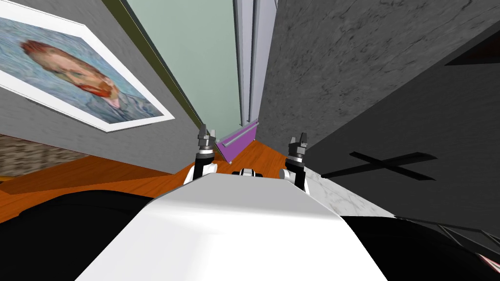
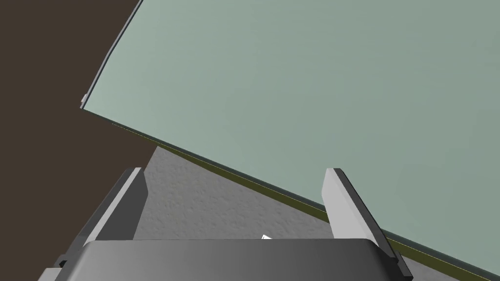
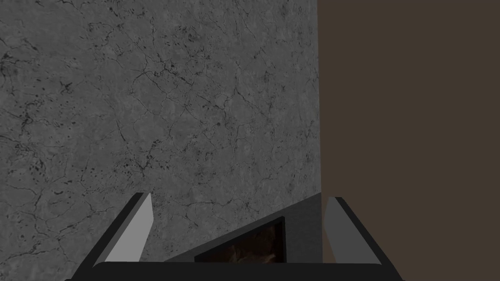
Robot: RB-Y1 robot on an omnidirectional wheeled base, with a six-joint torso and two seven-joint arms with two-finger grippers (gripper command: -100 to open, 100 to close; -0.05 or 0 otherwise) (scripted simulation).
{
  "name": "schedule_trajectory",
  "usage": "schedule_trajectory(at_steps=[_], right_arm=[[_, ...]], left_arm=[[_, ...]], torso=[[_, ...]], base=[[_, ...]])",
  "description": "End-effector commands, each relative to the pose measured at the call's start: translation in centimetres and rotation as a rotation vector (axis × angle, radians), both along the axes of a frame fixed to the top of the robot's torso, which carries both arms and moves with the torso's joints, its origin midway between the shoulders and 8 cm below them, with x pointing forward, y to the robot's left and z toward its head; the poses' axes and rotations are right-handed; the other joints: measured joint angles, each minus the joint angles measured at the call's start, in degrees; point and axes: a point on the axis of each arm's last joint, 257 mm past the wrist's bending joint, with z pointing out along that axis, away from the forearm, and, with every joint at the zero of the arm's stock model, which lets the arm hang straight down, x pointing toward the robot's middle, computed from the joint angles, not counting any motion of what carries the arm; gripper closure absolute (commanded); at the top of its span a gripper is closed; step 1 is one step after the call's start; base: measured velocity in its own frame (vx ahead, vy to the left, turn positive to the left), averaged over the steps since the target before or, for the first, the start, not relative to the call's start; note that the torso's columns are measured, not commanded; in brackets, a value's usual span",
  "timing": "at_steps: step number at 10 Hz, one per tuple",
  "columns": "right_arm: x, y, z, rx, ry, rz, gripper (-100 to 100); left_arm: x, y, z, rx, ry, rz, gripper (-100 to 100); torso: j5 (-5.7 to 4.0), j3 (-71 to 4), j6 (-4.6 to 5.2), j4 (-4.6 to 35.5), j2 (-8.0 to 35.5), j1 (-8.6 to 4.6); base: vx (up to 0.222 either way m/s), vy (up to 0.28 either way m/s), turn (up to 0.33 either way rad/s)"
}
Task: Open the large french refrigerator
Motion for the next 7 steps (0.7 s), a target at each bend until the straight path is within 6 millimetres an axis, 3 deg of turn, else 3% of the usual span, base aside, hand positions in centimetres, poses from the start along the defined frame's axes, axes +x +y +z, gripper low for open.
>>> schedule_trajectory(at_steps=[1,3,7], right_arm=[[0.0,0.0,0.0,0.0,0.0,0.0,0],[0.0,0.0,0.0,0.0,0.0,0.0,0],[0.0,0.0,0.0,0.0,0.0,0.0,0]], left_arm=[[0.2,-0.1,-0.4,0.048,0.031,-0.01,-100],[0.3,0.0,-0.8,0.082,0.063,-0.01,-100],[0.6,0.6,-2.2,0.165,0.162,0.006,-100]], torso=[[0.0,-1.2,0.0,0.5,0.5,-0.02],[0.0,-1.4,0.0,0.8,0.7,0.01],[0.01,-1.5,-0.01,0.8,0.7,0.02]], base=[[0.055,-0.012,-0.033],[0.073,-0.005,-0.041],[0.159,-0.02,-0.062]])
